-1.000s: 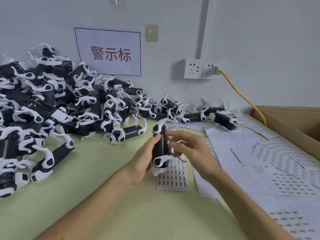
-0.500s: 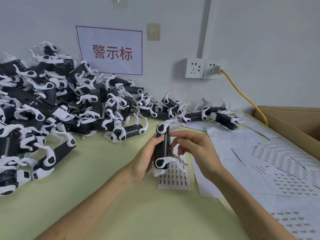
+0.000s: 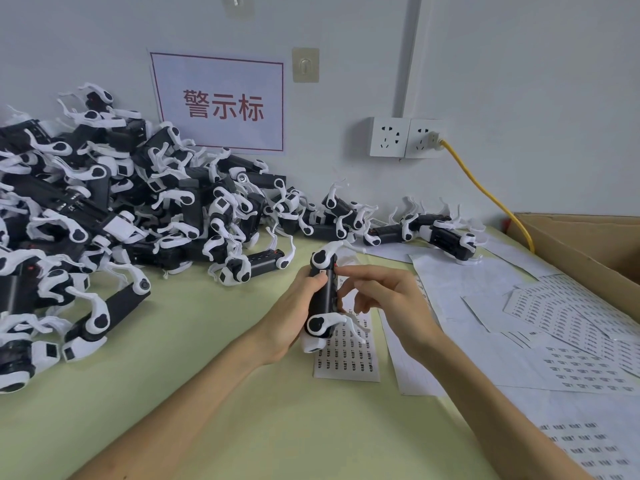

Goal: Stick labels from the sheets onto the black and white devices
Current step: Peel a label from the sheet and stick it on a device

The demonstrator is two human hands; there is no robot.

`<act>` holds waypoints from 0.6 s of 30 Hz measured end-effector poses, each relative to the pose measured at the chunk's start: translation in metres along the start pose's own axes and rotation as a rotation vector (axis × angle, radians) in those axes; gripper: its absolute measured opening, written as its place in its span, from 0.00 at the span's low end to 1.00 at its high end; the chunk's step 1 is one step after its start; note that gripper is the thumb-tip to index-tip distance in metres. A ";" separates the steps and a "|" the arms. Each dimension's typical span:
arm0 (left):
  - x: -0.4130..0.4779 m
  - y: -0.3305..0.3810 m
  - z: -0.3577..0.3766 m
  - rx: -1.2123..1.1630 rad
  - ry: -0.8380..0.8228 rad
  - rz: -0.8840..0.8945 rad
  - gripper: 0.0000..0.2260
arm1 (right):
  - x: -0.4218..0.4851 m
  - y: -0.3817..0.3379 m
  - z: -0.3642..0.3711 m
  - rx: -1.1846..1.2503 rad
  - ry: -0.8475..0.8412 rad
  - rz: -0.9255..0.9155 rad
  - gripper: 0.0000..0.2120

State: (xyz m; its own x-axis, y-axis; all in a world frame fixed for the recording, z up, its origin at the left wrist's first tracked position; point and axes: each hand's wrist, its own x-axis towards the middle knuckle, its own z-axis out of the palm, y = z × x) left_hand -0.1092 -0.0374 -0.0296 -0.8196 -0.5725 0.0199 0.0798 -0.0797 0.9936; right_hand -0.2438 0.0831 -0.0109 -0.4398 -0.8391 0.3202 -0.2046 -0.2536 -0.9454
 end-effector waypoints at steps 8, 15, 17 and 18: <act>0.001 0.000 0.000 -0.017 0.012 -0.006 0.17 | 0.000 0.001 -0.001 -0.035 -0.003 -0.008 0.18; -0.003 0.007 0.002 0.023 0.056 -0.162 0.09 | -0.003 -0.003 -0.001 -0.207 0.268 -0.274 0.14; -0.006 0.013 -0.001 -0.024 -0.013 -0.272 0.12 | -0.002 -0.007 -0.008 -0.288 0.261 -0.291 0.17; -0.008 0.015 -0.002 -0.019 -0.032 -0.315 0.13 | -0.001 -0.009 -0.013 -0.335 0.215 -0.266 0.20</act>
State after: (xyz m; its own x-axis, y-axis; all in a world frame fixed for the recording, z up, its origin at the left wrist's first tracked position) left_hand -0.1003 -0.0350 -0.0155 -0.8229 -0.4917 -0.2847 -0.1704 -0.2645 0.9492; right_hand -0.2525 0.0924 -0.0018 -0.4975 -0.6385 0.5872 -0.5898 -0.2475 -0.7687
